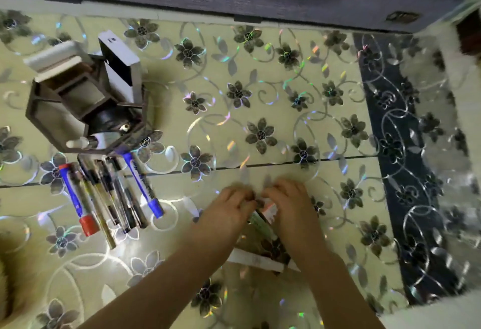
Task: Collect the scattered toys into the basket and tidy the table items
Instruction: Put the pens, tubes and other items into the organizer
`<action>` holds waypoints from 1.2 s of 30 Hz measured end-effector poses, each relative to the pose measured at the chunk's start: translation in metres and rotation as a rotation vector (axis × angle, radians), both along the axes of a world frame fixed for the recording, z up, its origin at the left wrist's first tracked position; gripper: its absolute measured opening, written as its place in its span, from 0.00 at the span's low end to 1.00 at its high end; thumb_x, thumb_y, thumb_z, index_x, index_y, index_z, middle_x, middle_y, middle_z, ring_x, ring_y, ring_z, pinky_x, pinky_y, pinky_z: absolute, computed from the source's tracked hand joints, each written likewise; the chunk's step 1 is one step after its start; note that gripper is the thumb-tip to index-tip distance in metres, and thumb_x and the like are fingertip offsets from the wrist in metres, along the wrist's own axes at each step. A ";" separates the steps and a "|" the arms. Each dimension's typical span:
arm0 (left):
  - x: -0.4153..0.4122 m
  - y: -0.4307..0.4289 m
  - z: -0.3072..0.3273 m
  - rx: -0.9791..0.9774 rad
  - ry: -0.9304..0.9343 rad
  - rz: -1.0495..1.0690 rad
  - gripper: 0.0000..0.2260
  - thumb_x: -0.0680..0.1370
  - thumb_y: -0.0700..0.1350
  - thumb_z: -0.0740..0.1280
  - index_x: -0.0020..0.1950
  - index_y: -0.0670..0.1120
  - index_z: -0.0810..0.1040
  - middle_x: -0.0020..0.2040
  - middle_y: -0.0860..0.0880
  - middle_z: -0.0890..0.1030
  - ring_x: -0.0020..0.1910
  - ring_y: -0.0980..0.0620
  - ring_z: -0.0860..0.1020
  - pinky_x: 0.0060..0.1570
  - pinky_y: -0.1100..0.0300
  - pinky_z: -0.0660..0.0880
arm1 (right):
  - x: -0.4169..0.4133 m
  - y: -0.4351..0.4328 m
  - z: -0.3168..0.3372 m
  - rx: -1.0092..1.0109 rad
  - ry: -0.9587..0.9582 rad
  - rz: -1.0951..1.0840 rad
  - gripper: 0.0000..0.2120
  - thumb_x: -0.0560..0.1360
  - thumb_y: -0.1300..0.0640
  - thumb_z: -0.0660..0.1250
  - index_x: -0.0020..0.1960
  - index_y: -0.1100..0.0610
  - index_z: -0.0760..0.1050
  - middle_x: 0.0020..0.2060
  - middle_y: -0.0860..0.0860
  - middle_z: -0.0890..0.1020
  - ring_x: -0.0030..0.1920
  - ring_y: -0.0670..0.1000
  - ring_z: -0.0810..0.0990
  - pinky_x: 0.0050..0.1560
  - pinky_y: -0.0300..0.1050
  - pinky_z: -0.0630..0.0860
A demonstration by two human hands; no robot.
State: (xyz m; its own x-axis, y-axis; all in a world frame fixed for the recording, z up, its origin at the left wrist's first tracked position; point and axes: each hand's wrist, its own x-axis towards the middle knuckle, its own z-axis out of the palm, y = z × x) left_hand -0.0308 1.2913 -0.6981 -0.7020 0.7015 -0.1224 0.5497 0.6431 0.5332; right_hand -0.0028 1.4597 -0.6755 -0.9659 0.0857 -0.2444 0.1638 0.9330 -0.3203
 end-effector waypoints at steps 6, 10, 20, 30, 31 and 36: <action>-0.007 0.028 -0.009 -0.115 0.075 -0.064 0.17 0.59 0.40 0.71 0.48 0.45 0.82 0.47 0.44 0.80 0.48 0.42 0.76 0.48 0.53 0.77 | 0.004 0.016 -0.023 0.027 -0.055 0.109 0.10 0.66 0.58 0.70 0.48 0.52 0.79 0.49 0.51 0.77 0.55 0.53 0.71 0.51 0.47 0.75; -0.017 0.023 0.004 -0.144 -0.018 -0.073 0.17 0.55 0.40 0.74 0.43 0.46 0.80 0.39 0.47 0.81 0.38 0.46 0.80 0.42 0.60 0.75 | -0.001 0.013 -0.023 0.042 -0.040 0.094 0.10 0.65 0.56 0.72 0.46 0.54 0.78 0.47 0.51 0.77 0.52 0.55 0.74 0.44 0.49 0.77; -0.044 -0.081 0.068 0.113 -0.243 0.528 0.08 0.72 0.42 0.72 0.47 0.55 0.79 0.37 0.60 0.77 0.34 0.63 0.75 0.35 0.69 0.71 | -0.029 -0.060 0.046 -0.312 0.100 -0.044 0.23 0.71 0.61 0.70 0.62 0.44 0.70 0.53 0.46 0.80 0.52 0.49 0.77 0.49 0.43 0.74; -0.088 -0.236 0.136 0.291 0.123 1.137 0.04 0.74 0.48 0.71 0.47 0.54 0.79 0.35 0.54 0.81 0.35 0.55 0.79 0.43 0.63 0.74 | -0.112 -0.201 0.134 -0.879 0.177 -0.044 0.13 0.74 0.57 0.69 0.56 0.44 0.72 0.45 0.38 0.82 0.48 0.37 0.82 0.51 0.39 0.79; -0.093 -0.243 0.135 0.288 0.140 1.145 0.04 0.74 0.47 0.71 0.48 0.53 0.79 0.35 0.52 0.81 0.35 0.53 0.79 0.43 0.59 0.76 | -0.124 -0.210 0.137 -0.926 0.185 -0.047 0.13 0.74 0.59 0.69 0.55 0.46 0.73 0.45 0.38 0.82 0.47 0.36 0.81 0.50 0.37 0.79; -0.113 -0.257 0.130 0.324 0.131 1.108 0.04 0.74 0.45 0.71 0.47 0.50 0.81 0.37 0.52 0.81 0.36 0.53 0.80 0.44 0.53 0.78 | -0.182 -0.248 0.118 -0.770 0.164 0.241 0.15 0.72 0.67 0.66 0.57 0.57 0.76 0.50 0.53 0.81 0.47 0.47 0.83 0.49 0.46 0.81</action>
State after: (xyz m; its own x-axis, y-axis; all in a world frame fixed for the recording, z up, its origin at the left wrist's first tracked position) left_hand -0.1438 1.0339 -0.5683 -0.9448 -0.3201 0.0696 -0.1657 0.6503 0.7414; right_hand -0.1845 1.2122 -0.5579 -0.9648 -0.2628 -0.0042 -0.1174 0.4455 -0.8876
